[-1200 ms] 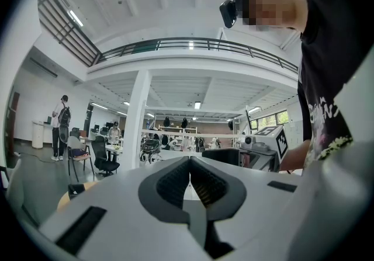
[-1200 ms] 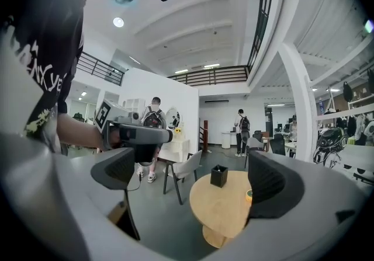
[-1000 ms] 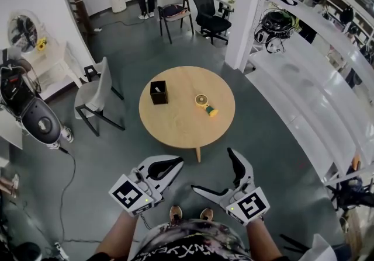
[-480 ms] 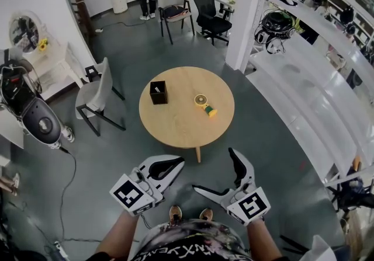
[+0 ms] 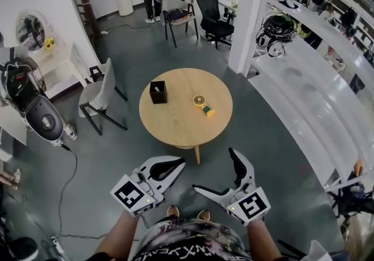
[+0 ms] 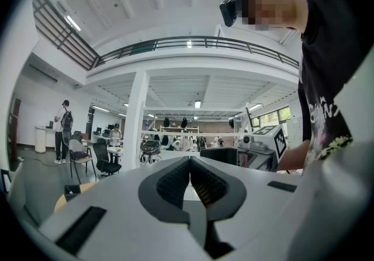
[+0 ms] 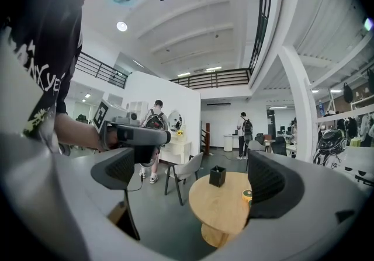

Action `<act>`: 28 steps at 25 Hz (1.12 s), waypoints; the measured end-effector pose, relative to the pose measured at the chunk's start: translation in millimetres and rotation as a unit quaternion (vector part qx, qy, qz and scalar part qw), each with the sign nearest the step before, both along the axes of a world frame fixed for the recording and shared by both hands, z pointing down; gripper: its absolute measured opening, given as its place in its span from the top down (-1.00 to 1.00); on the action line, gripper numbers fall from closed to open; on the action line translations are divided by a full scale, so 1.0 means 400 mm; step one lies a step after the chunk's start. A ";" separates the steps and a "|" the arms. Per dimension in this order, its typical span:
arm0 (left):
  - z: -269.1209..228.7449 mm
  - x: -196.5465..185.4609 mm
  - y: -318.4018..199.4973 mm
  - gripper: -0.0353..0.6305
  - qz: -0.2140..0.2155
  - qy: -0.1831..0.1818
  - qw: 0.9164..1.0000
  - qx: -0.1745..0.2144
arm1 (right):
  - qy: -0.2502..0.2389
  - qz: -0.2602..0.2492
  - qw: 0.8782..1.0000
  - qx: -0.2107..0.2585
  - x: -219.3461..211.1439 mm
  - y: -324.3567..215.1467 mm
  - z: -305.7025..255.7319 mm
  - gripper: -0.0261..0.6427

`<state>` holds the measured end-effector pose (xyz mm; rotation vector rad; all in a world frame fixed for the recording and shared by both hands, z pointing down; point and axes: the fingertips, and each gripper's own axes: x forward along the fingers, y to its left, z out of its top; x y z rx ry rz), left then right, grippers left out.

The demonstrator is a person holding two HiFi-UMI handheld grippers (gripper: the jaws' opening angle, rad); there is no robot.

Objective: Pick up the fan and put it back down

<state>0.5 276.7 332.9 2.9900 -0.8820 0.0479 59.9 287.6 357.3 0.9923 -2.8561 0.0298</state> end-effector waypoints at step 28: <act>0.025 0.160 0.103 0.84 -0.005 -0.011 1.000 0.006 | -0.005 -0.018 1.000 0.008 0.134 0.081 0.021 -0.83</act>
